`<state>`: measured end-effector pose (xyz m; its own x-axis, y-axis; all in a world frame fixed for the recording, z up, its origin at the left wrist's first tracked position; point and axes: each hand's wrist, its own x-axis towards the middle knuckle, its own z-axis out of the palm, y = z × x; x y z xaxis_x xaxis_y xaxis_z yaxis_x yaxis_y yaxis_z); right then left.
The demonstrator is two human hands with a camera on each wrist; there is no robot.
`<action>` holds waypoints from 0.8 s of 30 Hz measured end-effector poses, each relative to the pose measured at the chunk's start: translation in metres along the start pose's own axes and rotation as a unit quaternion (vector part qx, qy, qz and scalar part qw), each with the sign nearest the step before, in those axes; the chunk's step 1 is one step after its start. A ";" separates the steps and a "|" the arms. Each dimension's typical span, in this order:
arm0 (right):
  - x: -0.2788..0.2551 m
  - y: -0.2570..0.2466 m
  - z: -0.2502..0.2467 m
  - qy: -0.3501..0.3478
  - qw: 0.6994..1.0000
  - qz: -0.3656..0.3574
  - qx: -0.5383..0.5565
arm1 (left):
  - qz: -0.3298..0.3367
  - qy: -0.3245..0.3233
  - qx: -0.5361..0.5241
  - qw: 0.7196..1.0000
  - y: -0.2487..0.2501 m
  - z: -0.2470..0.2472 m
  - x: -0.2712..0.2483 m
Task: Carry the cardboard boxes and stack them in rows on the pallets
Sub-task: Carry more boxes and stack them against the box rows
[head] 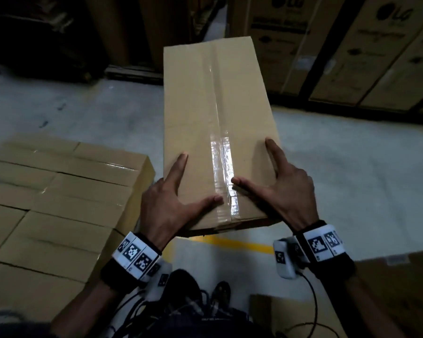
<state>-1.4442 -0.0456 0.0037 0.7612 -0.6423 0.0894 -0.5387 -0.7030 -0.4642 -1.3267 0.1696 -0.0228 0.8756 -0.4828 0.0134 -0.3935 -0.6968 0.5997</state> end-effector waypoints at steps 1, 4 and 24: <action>0.030 -0.003 0.003 -0.003 1.000 -0.014 0.001 | -0.007 0.011 -0.002 1.000 0.003 -0.001 0.025; 0.105 -0.011 0.017 -0.011 0.999 -0.046 -0.001 | -0.028 0.026 0.003 0.999 0.004 0.000 0.087; 0.622 -0.187 0.167 -0.090 0.986 -0.137 0.011 | -0.123 0.050 -0.008 0.991 -0.092 -0.059 0.599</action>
<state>-0.8097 -0.2629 -0.0010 0.9299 -0.3633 0.0566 -0.2976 -0.8340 -0.4646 -0.7500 -0.0243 -0.0228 0.9679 -0.2448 -0.0563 -0.1615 -0.7781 0.6070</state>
